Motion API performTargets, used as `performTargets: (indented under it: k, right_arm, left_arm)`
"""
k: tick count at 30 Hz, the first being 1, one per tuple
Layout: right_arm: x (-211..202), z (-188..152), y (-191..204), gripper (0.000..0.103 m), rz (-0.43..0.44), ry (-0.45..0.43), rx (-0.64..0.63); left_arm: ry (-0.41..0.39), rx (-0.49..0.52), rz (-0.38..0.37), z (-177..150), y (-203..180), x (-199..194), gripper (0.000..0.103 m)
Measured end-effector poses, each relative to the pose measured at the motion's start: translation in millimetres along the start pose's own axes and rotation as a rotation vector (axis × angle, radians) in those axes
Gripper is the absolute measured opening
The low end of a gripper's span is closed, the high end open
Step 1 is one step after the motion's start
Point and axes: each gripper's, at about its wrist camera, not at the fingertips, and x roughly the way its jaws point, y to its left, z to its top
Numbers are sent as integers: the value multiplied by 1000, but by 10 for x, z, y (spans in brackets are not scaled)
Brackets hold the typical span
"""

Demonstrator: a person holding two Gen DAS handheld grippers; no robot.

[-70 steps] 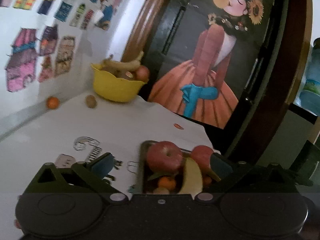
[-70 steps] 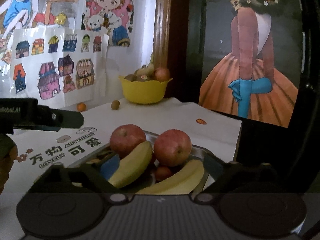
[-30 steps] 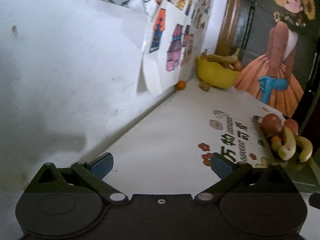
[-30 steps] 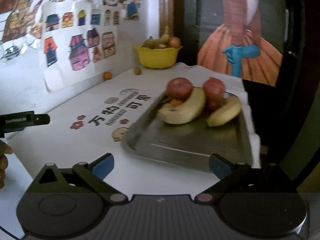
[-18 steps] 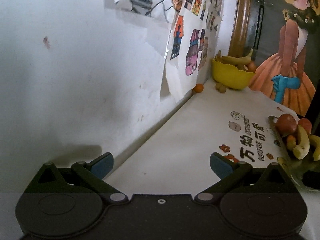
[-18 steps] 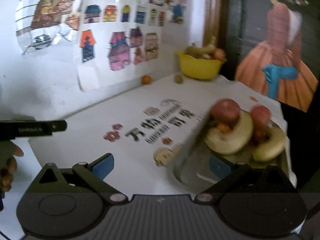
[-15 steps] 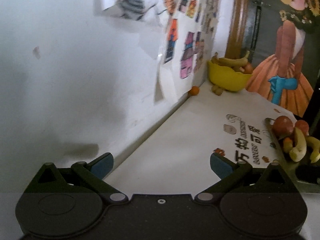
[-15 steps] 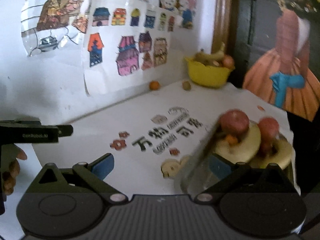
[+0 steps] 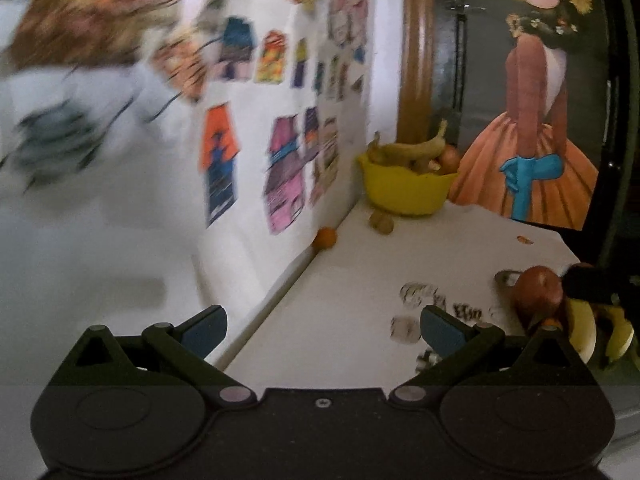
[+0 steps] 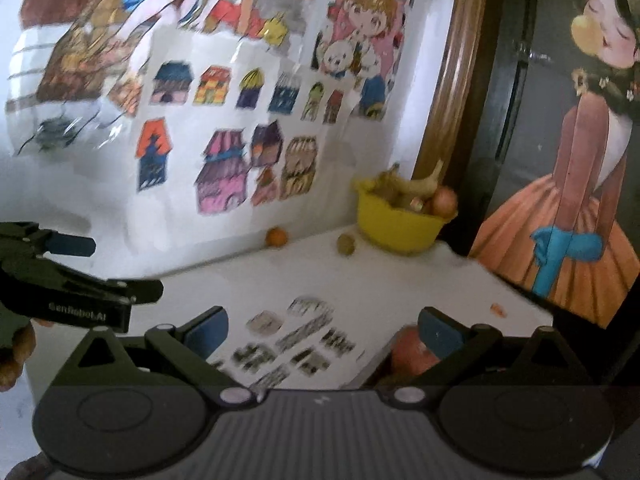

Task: Organize fruits
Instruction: 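Reach the left gripper toward the loose tangerine while the right gripper reaches two small brown kiwis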

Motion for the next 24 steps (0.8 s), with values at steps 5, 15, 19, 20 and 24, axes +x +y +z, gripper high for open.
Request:
performTargets:
  k: [5, 15, 19, 20, 24]
  right_arm:
    - [180, 179, -227, 103, -2, -34, 11]
    - [848, 361, -641, 103, 57, -17, 66]
    - [1239, 465, -797, 103, 156, 11, 107]
    - [1364, 501, -853, 103, 180, 18, 121]
    - [1858, 614, -1026, 103, 223, 30, 169]
  left_arm:
    - [-11, 26, -5, 166, -131, 224, 102]
    - [30, 77, 8, 333, -381, 1009, 102]
    - [59, 144, 13, 380, -511, 1474, 102]
    - [63, 158, 13, 390, -535, 1584, 102]
    - [84, 164, 9, 429, -590, 1956, 102]
